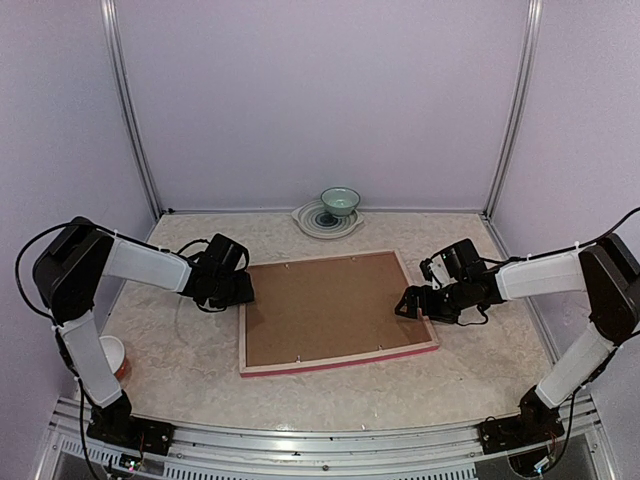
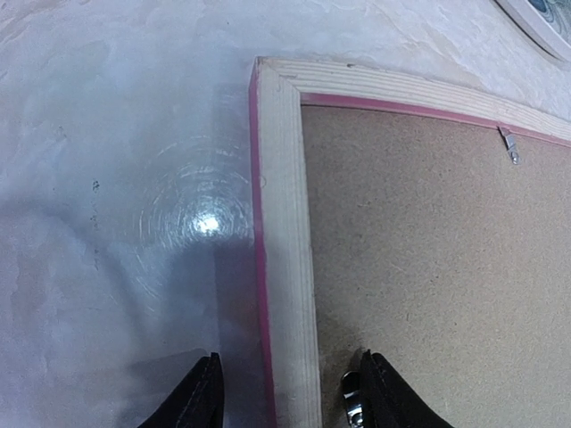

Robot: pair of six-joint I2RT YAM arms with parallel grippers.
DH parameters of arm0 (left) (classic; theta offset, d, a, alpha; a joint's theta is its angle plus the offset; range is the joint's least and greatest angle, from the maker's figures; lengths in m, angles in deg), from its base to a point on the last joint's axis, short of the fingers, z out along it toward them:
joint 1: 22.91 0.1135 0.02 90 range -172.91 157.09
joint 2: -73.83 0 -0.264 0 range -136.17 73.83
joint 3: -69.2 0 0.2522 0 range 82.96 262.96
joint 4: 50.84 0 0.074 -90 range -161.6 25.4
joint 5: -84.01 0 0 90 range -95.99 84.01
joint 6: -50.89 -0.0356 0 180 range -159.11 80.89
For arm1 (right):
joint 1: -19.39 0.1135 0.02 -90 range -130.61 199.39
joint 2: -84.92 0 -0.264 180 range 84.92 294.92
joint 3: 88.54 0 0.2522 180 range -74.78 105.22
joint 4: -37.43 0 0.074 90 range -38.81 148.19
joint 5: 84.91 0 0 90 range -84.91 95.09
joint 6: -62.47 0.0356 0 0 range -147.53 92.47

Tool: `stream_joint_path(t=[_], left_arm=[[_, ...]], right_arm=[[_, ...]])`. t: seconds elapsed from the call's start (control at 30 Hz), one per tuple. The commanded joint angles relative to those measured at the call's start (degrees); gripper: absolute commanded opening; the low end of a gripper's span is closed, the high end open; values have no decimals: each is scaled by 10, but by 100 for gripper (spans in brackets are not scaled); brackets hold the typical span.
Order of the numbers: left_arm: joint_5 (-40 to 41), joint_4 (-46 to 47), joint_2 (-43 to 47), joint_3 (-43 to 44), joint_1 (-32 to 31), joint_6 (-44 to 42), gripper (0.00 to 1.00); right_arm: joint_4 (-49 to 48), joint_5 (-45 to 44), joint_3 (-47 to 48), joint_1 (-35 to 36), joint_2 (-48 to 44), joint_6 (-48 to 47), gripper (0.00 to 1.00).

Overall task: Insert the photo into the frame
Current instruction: Press the fastener onto the backboard.

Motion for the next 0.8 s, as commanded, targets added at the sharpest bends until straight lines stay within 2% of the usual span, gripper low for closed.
stream_joint_path(t=[0.0, 0.4, 0.77], left_arm=[[-14, -49, -8, -19, -4, -7, 51], [-11, -55, 9, -15, 7, -12, 46], [-9, -60, 11, -15, 7, -11, 35]], right_arm=[[5, 0, -9, 5, 7, -4, 99], [6, 1, -6, 5, 8, -3, 99], [5, 3, -6, 5, 12, -3, 99]])
